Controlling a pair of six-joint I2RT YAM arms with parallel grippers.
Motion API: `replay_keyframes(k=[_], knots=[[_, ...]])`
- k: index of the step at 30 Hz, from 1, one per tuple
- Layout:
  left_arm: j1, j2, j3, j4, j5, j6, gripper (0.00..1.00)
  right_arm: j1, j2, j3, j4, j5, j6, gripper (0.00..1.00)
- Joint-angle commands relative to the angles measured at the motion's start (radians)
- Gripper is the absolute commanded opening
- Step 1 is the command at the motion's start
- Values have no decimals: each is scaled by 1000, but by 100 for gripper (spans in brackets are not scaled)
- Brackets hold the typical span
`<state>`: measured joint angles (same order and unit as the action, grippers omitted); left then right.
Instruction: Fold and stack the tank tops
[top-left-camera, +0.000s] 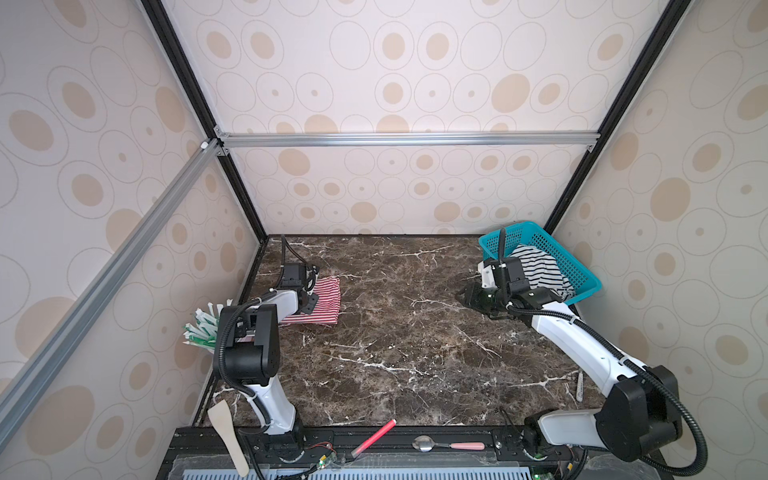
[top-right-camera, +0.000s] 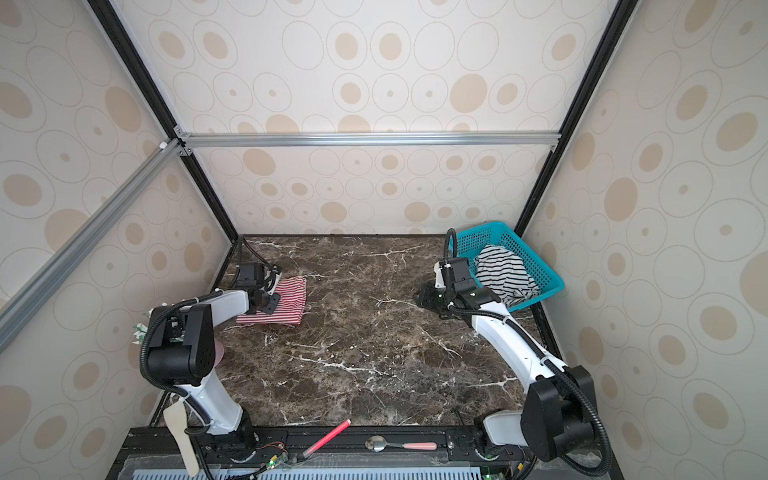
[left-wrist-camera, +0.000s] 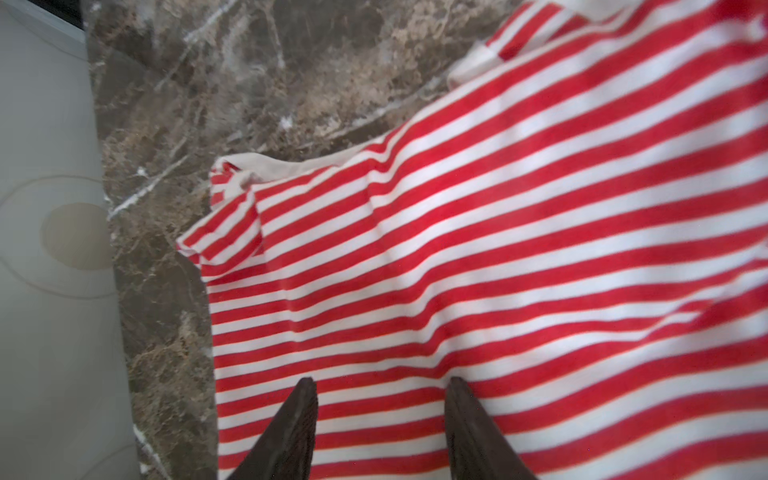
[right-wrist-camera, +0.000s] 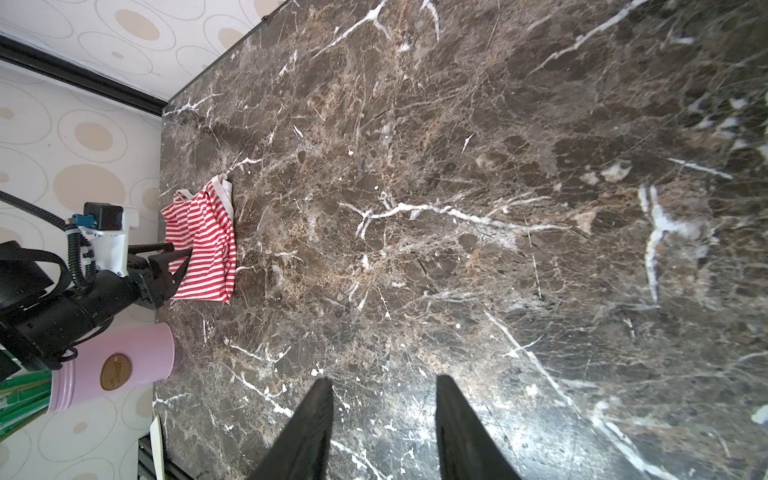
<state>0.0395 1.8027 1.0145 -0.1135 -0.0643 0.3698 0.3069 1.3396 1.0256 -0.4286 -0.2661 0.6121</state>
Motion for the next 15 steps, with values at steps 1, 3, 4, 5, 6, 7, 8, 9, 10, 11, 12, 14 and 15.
replay_keyframes(k=[1,3,4,5,6,7,8,9,10,11,12,14,15], knots=[[6,69,63,-16,38,-11,50,-3,-1,-19,3,-7,3,43],[6,112,107,-24,40,-4,50,-3,2,-18,4,-6,4,43],[6,135,136,-34,40,-5,50,-4,3,-18,6,-6,4,43],[6,155,162,-42,38,-4,50,-2,4,-17,7,-5,5,43],[6,175,191,-51,40,2,49,-3,4,-15,7,-3,4,43],[6,199,227,-66,40,6,49,-3,6,-13,7,-2,4,43],[6,219,257,-80,40,9,49,-3,6,-11,6,-1,4,43],[6,240,289,-98,42,17,49,-3,8,-7,5,2,3,43],[6,259,317,-110,44,27,49,-3,9,-4,2,6,2,43],[6,272,334,-116,38,35,49,-3,10,0,-1,9,1,43],[6,286,351,-123,34,46,49,-3,10,6,-5,16,1,43],[6,303,375,-138,35,75,49,-4,12,21,-15,26,-4,43],[6,306,382,-140,35,85,49,-5,13,29,-22,32,-7,43]])
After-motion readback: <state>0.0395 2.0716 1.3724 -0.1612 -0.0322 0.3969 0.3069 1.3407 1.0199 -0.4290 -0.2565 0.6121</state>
